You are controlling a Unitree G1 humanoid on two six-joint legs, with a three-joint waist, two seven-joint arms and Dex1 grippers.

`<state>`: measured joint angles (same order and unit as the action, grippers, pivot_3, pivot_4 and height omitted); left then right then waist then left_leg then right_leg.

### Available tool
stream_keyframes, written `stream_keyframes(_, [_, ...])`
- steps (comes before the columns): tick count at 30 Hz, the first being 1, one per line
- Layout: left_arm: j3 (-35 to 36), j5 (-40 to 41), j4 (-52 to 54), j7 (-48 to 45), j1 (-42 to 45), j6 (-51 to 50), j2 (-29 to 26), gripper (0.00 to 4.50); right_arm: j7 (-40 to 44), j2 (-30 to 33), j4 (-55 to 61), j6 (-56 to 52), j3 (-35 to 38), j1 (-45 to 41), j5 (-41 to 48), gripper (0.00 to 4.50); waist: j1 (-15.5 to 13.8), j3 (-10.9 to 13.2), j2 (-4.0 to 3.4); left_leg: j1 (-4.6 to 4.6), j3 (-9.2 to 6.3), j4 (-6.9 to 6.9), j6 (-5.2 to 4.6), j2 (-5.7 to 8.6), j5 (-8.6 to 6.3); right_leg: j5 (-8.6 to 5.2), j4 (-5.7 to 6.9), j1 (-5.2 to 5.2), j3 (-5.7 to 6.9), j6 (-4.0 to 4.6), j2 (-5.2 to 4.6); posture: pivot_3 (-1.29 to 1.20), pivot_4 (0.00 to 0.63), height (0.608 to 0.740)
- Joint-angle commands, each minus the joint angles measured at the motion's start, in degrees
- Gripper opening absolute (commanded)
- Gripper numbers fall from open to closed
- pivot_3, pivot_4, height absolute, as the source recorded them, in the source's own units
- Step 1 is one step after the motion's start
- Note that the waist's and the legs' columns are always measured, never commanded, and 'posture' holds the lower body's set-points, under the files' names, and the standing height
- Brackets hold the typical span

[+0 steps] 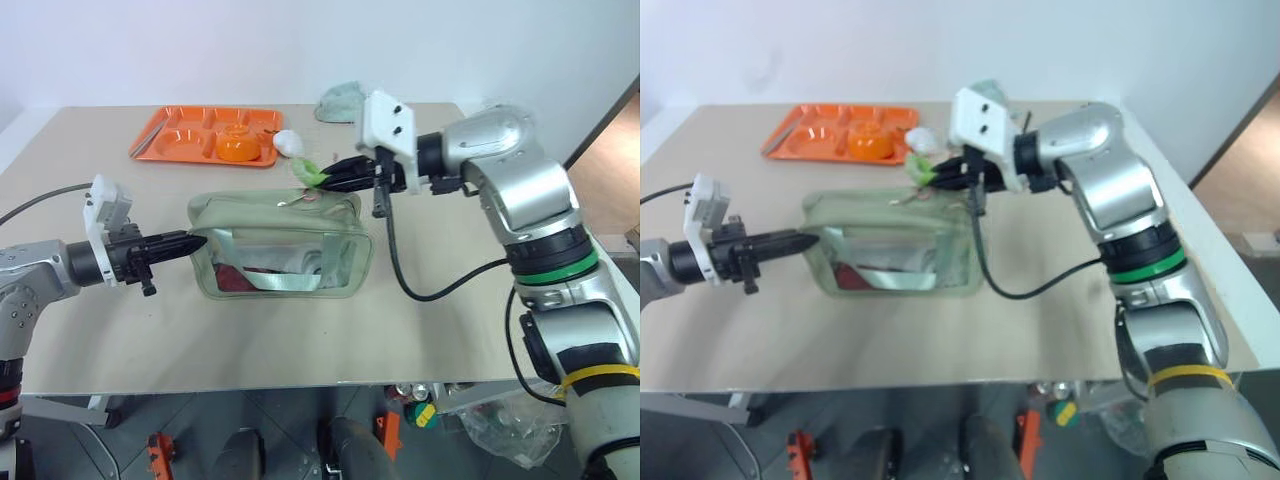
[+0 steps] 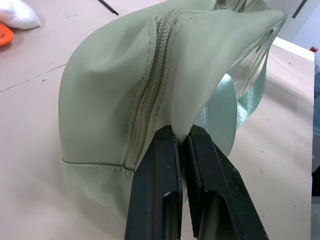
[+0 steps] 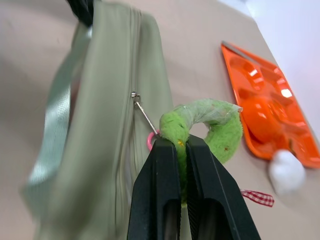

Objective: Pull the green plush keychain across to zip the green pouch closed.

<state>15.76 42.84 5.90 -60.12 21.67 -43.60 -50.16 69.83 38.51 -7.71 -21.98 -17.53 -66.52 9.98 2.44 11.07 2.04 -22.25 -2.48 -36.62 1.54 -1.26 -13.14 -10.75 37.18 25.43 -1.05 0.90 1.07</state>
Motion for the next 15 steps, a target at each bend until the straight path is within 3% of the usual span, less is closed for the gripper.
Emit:
stream_keyframes(1, [0.6, 0.3, 0.5, 0.0, 0.7, 0.8, 0.2, 0.0, 2.9, 4.9, 0.2, 5.0, 2.7, -1.5, -2.4, 0.06, 0.0, 0.0, 0.0, 0.0, 0.0, 0.0, 0.0, 0.01, 0.0, 0.0, 0.0, 0.0, 0.0, 0.0, -0.01, 0.0, 0.15, 0.74])
stream_keyframes(15, [0.4, 0.2, 0.5, -0.3, 0.6, 0.7, 0.4, 0.0, 4.7, 18.6, -4.7, 16.8, 2.1, 6.5, -12.9, 0.06, -0.1, 0.0, 0.0, 0.02, 0.1, 0.0, 0.0, 0.08, 0.0, -0.02, -0.04, -0.01, -0.07, -0.03, -0.07, 0.0, 0.15, 0.74])
